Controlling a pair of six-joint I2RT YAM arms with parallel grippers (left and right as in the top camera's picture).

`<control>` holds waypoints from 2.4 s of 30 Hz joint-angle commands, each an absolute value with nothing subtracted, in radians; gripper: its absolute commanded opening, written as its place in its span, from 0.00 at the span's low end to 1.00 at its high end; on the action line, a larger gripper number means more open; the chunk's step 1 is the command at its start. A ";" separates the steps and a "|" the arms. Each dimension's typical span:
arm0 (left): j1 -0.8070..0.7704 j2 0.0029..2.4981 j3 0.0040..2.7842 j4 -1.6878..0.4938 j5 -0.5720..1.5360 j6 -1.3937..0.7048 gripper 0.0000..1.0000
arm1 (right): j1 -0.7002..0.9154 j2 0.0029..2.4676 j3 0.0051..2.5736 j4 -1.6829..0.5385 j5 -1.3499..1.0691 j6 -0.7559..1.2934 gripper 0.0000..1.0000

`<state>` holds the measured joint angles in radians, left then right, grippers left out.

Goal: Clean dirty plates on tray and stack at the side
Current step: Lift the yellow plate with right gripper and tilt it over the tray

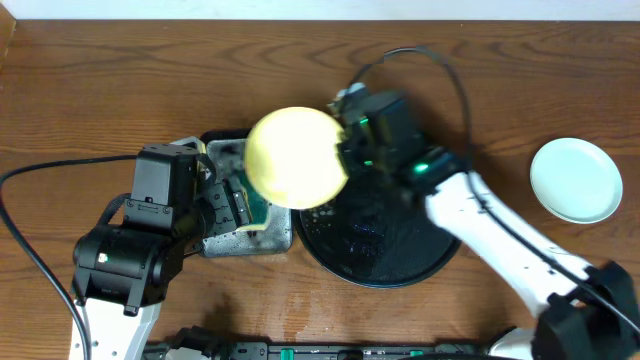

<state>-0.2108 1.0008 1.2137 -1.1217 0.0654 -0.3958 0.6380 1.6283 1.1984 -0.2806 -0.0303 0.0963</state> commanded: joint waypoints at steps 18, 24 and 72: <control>-0.207 1.007 1.235 -1.125 0.067 -0.397 0.82 | 0.855 1.650 1.206 0.059 0.307 -0.254 0.01; -0.207 1.007 1.235 -1.125 0.067 -0.397 0.82 | 0.886 1.589 1.206 0.101 0.308 -0.370 0.01; -0.207 1.007 1.235 -1.125 0.067 -0.397 0.83 | 0.891 1.563 1.206 0.202 0.407 -0.509 0.01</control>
